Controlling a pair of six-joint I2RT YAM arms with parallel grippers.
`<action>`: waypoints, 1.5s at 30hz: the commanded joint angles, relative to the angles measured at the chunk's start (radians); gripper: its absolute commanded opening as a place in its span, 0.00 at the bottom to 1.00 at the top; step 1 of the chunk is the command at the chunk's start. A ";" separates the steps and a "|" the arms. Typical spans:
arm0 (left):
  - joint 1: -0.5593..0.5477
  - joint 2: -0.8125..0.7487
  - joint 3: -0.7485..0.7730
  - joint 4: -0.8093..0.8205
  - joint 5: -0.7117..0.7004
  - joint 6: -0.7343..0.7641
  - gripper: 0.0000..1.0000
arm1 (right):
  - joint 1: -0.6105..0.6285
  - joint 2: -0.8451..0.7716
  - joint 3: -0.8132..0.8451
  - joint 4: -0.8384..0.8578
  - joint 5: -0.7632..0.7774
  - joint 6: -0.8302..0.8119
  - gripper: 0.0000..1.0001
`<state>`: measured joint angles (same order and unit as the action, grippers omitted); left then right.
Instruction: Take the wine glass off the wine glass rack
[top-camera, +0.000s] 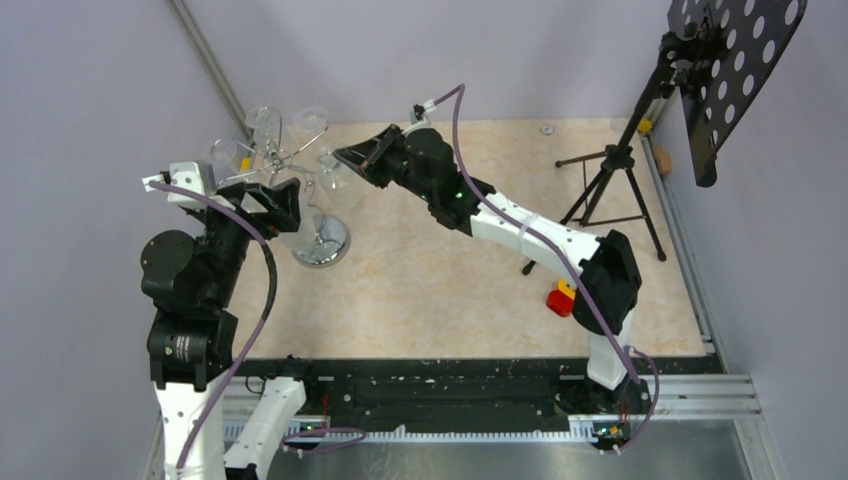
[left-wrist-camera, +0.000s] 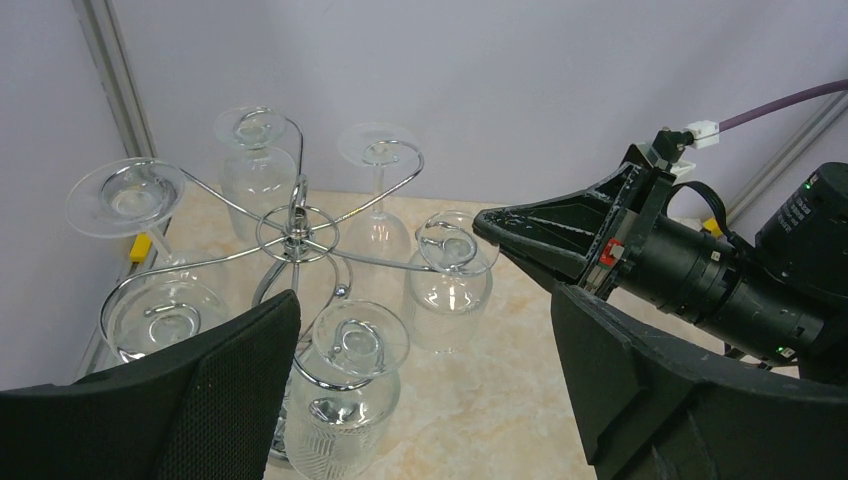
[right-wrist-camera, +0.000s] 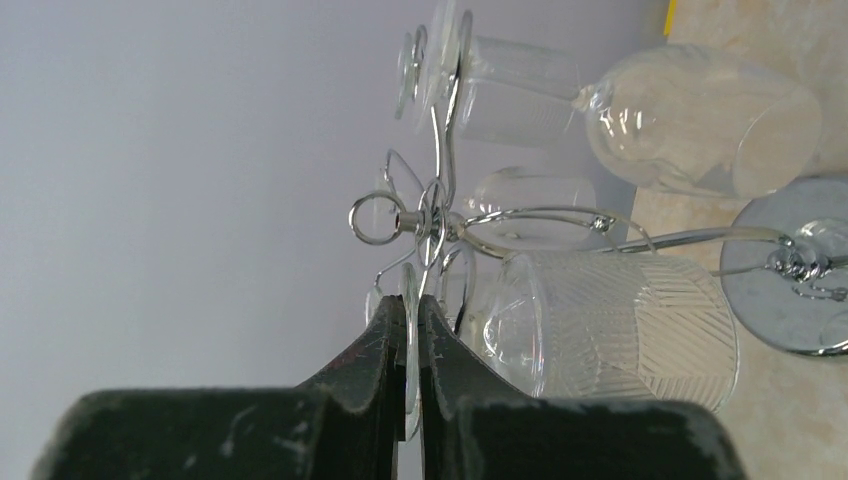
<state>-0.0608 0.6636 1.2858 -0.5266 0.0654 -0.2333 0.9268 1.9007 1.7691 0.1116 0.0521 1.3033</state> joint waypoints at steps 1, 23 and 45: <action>-0.002 -0.007 -0.010 0.039 -0.004 0.009 0.99 | 0.047 -0.071 0.004 0.060 -0.047 0.008 0.00; -0.003 -0.012 -0.017 0.034 -0.010 0.012 0.99 | 0.059 0.087 0.181 0.062 -0.044 -0.020 0.00; -0.003 -0.016 -0.028 0.037 -0.009 0.013 0.99 | 0.034 0.122 0.233 0.086 0.166 -0.070 0.00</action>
<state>-0.0608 0.6559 1.2652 -0.5247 0.0616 -0.2325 0.9657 2.0274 1.9392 0.1040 0.1658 1.2381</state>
